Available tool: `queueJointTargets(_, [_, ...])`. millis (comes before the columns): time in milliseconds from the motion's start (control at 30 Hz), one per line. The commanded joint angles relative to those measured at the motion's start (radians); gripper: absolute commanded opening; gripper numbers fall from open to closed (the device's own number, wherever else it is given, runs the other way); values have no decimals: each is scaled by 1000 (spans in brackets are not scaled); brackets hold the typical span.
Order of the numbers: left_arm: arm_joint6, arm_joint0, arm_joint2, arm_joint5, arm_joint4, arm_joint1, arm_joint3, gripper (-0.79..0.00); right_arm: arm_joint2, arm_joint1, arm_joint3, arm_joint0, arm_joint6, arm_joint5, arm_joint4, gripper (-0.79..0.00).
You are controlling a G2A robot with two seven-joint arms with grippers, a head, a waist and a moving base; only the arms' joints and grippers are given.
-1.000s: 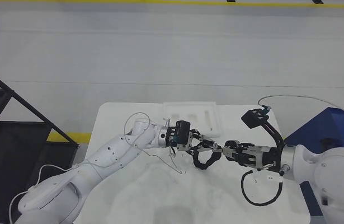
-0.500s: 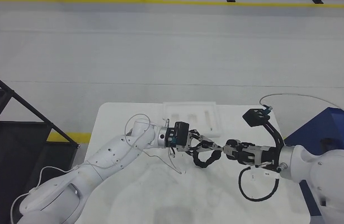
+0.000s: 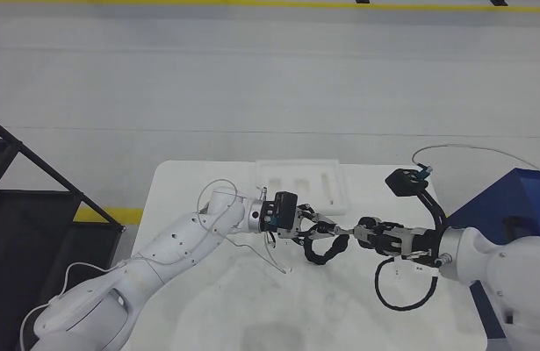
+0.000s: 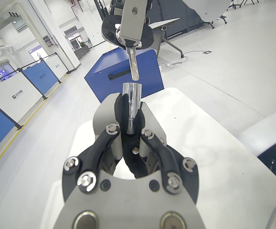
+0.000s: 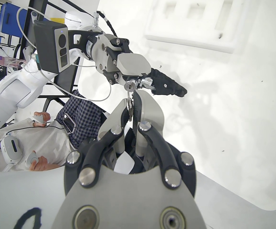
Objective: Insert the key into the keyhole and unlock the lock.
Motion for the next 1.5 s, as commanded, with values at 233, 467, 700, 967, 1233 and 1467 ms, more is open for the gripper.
queueJointTargets(233, [19, 2, -9, -13, 18, -6, 2, -785, -20, 5, 0, 5, -13, 4, -12, -785])
queueJointTargets(467, [31, 2, -13, -23, 29, -11, 13, -785, -32, 8, 0, 10, -30, 8, -16, -785])
queueJointTargets(700, [38, 3, -16, -31, 36, -17, 20, -785, -34, 10, 0, 12, -48, 12, -11, -785])
queueJointTargets(967, [46, 4, -17, -37, 41, -24, 26, -785, -35, 14, 0, 13, -58, 13, -6, -785])
queueJointTargets(1233, [59, 2, -17, -50, 43, -32, 27, -785, -42, 17, 0, 9, -72, 18, -7, -785])
queueJointTargets(1467, [78, 13, -24, -51, 0, -39, 45, -785, -46, 19, 0, 2, -86, 17, -5, -785])
